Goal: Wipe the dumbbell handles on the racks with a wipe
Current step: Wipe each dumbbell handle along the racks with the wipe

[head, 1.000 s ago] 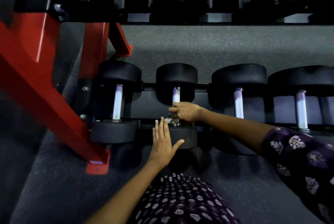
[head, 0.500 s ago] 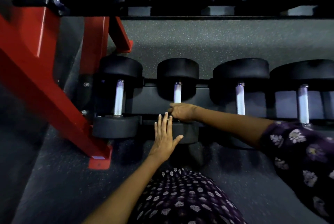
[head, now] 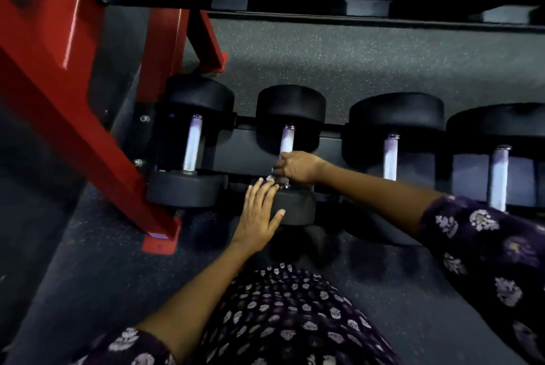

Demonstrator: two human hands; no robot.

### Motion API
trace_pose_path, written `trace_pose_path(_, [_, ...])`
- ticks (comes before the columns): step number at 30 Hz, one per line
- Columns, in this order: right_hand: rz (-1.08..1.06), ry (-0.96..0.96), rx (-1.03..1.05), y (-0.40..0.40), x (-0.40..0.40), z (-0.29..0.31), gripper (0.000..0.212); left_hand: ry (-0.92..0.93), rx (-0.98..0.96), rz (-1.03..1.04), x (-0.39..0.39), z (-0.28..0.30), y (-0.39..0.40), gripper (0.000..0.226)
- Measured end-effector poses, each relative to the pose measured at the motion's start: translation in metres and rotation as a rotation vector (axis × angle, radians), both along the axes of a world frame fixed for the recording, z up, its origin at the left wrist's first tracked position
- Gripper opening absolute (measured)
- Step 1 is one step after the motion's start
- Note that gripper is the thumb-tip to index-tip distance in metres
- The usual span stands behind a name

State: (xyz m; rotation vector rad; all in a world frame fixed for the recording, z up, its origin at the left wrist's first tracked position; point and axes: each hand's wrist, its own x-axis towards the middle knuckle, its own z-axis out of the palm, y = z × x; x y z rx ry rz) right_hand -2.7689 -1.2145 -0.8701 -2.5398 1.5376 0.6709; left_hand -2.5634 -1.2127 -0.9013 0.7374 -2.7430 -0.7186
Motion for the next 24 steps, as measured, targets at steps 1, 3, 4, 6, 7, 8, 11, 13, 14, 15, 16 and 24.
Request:
trace_pose_path(1, [-0.089, -0.024, -0.012, 0.0, -0.006, 0.004, 0.047, 0.021, -0.01, 0.024, -0.001, -0.001, 0.002, 0.054])
trace_pose_path(3, [-0.333, -0.069, -0.083, -0.005, -0.019, 0.013, 0.041, 0.057, -0.017, 0.071, -0.004, -0.004, 0.005, 0.051])
trace_pose_path(4, [-0.431, -0.084, -0.113, -0.007, -0.019, 0.019, 0.041, 0.073, -0.014, 0.093, -0.005, -0.004, 0.006, 0.051])
trace_pose_path(6, [-0.457, -0.096, -0.111, -0.006, -0.011, 0.021, 0.038, 0.089, 0.003, 0.12, -0.007, -0.002, 0.009, 0.051])
trace_pose_path(7, [-0.39, -0.115, -0.071, -0.002, -0.004, 0.019, 0.036, 0.088, 0.01, 0.122, -0.008, 0.0, 0.009, 0.052])
trace_pose_path(8, [-0.3, -0.137, -0.018, 0.003, 0.003, 0.015, 0.035, 0.075, 0.018, 0.118, -0.008, 0.003, 0.009, 0.053])
trace_pose_path(11, [-0.144, -0.101, 0.005, 0.003, -0.002, 0.018, 0.034, 0.05, 0.022, 0.099, -0.007, 0.007, 0.007, 0.055])
trace_pose_path(13, [-0.27, -0.032, -0.091, -0.012, -0.014, 0.026, 0.034, 0.043, 0.024, 0.084, -0.004, 0.007, 0.005, 0.055])
trace_pose_path(14, [-0.351, -0.017, -0.126, -0.017, -0.017, 0.031, 0.035, 0.038, 0.023, 0.082, -0.004, 0.007, 0.004, 0.055])
trace_pose_path(15, [-0.419, -0.011, -0.139, -0.021, -0.019, 0.033, 0.035, 0.032, 0.024, 0.084, -0.004, 0.007, 0.004, 0.056])
trace_pose_path(16, [-0.459, -0.033, -0.122, -0.022, -0.015, 0.032, 0.034, 0.019, 0.025, 0.085, -0.003, 0.007, 0.005, 0.057])
trace_pose_path(24, [-0.654, -0.494, 0.234, 0.006, 0.018, 0.011, 0.031, -0.292, -0.002, -0.05, -0.002, 0.023, -0.001, 0.09])
